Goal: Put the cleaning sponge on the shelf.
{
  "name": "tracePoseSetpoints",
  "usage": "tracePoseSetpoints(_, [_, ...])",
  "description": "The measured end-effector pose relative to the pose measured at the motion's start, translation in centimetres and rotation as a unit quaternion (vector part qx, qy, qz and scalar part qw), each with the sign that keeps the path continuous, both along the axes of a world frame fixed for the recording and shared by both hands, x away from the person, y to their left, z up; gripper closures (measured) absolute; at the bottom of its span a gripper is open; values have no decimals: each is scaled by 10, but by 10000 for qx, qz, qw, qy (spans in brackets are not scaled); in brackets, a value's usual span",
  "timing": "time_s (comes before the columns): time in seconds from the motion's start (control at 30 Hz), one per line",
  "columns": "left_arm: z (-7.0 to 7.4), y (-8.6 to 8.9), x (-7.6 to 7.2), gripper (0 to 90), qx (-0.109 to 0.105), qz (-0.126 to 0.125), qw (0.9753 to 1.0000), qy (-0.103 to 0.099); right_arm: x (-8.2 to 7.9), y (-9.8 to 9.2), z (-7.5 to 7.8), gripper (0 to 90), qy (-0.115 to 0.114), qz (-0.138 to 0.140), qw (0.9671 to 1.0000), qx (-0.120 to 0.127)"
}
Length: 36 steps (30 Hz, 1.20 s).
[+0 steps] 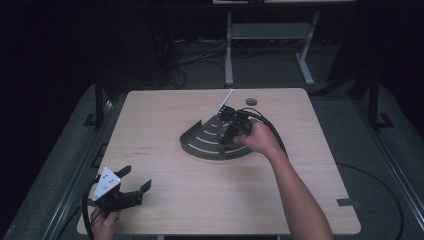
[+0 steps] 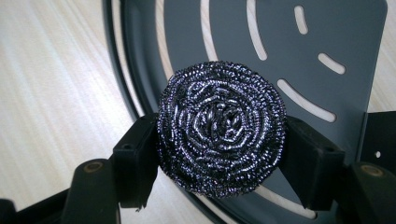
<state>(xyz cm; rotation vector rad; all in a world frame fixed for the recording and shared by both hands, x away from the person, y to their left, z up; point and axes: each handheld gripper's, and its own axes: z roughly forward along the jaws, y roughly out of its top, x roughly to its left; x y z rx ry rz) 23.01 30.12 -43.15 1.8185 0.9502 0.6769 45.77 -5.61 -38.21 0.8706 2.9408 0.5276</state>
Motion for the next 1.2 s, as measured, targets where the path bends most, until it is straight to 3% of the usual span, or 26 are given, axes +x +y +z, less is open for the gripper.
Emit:
tracePoseSetpoints(0.8, [1,-1,0,132,36,-22,10000,-8,14,9,-21,327,-9,-255,9997,22])
tracePoseSetpoints(1.0, [1,-1,0,132,18,-18,10000,-2,16,7,-29,327,89,-391,9991,157])
tracePoseSetpoints(1.2, [0,-2,0,132,9,-20,10000,8,17,6,-33,327,111,-423,9990,84])
